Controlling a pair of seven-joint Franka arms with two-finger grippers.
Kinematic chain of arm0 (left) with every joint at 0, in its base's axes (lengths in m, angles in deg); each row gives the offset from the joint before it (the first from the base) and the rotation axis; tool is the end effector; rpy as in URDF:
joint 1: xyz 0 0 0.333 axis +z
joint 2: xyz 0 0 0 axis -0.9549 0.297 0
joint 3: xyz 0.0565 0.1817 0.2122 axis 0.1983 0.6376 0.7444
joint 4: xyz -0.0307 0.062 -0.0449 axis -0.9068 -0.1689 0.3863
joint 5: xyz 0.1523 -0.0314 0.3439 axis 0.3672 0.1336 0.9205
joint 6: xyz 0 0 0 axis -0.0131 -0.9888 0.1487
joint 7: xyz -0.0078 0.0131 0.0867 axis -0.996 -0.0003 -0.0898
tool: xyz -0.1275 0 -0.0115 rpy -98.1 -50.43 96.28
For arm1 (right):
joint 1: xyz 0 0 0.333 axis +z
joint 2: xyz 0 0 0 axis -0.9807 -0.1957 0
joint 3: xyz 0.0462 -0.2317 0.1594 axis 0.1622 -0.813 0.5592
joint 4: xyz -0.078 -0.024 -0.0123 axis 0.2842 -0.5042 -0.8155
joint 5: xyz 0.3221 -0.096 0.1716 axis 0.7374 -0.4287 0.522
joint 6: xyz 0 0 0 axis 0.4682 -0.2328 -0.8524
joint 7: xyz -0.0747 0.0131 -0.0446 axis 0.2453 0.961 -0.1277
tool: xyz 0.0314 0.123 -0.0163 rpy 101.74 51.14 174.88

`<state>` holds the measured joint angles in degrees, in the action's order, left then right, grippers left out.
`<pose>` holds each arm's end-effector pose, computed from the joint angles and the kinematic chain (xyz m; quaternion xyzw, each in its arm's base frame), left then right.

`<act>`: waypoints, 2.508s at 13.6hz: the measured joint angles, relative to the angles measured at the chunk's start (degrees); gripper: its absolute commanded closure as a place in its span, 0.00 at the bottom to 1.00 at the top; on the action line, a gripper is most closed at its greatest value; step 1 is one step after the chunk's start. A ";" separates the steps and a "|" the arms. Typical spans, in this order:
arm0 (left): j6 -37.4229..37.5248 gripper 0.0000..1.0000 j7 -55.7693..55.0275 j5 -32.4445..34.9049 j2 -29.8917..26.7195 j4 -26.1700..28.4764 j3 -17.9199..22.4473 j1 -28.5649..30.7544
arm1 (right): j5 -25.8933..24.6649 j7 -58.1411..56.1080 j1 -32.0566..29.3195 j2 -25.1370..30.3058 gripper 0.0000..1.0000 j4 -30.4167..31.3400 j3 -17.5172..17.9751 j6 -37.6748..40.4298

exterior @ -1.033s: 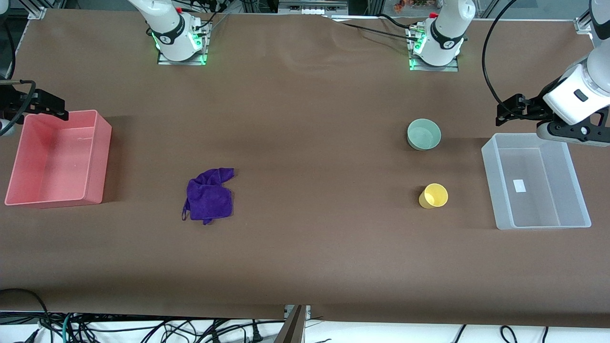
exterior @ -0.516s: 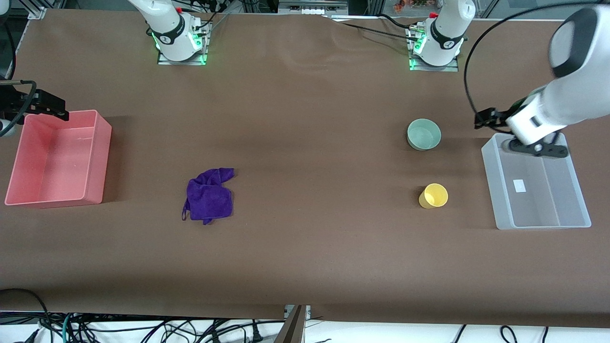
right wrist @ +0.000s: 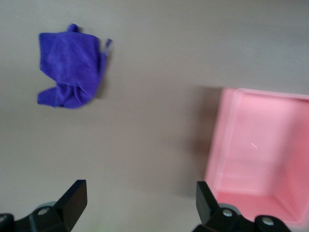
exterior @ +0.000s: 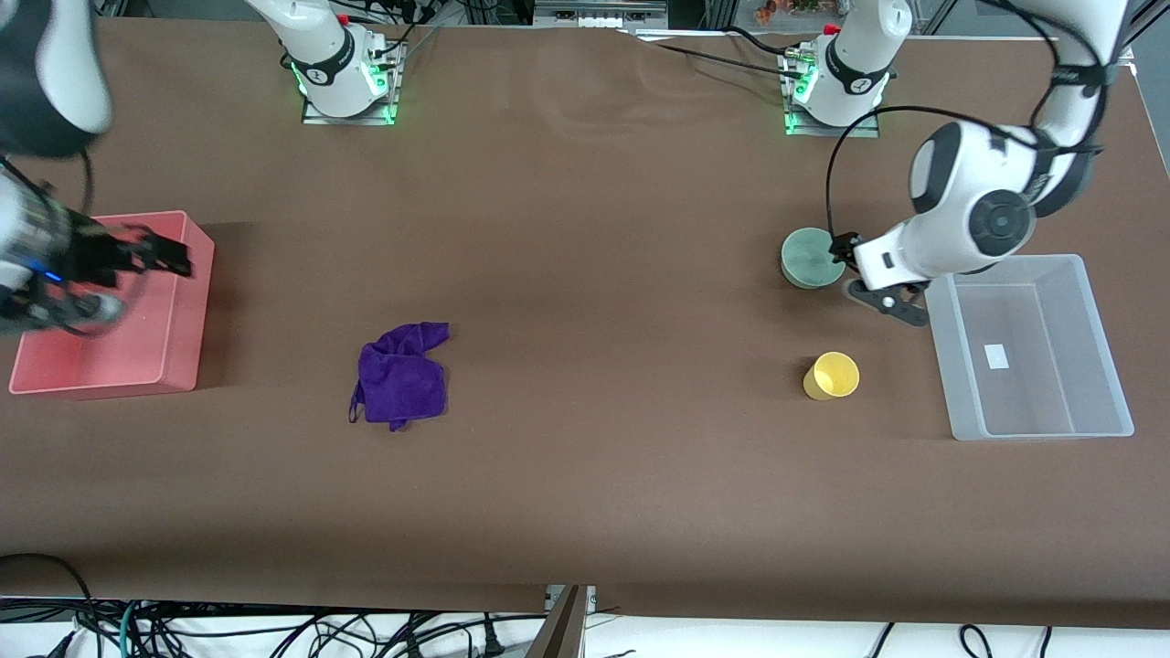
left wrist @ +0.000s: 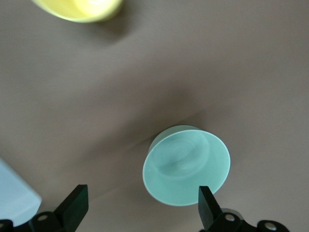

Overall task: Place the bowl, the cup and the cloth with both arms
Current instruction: 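Grasp the purple cloth with the right gripper while the left gripper grasps the bowl, then carry the cloth into the pink bin while the left gripper carries the bowl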

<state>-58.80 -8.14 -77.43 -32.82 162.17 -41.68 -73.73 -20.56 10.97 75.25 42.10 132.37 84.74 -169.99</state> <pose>0.4751 -0.0634 0.2319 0.9574 -0.2498 -0.1402 0.0348 0.5935 0.0102 0.4304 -0.9920 -0.1035 0.0729 0.0026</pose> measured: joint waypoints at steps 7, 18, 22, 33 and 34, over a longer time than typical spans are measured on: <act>-15.72 0.92 14.46 0.00 5.76 7.39 -0.32 -1.39 | 0.90 6.15 3.40 -12.03 0.00 13.76 5.20 -34.56; -14.02 1.00 19.83 0.00 3.40 5.10 -0.26 -1.25 | 0.82 10.41 9.17 -22.76 0.21 16.04 5.16 -52.70; 8.64 1.00 25.29 0.75 -0.40 -9.48 2.70 -0.43 | 0.46 6.01 9.12 -22.81 1.00 16.43 3.99 -52.77; 1.82 1.00 55.57 4.59 9.77 -22.34 21.25 3.31 | 0.33 -14.66 6.74 -11.47 1.00 -7.54 -12.17 -0.60; -1.34 1.00 55.92 4.59 11.83 -22.38 21.54 3.67 | 0.31 -21.01 6.53 -10.76 1.00 -9.49 -16.67 4.41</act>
<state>-60.13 47.78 -72.83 -20.99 139.80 -20.14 -70.06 -20.25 -10.04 81.78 31.34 122.88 68.07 -165.58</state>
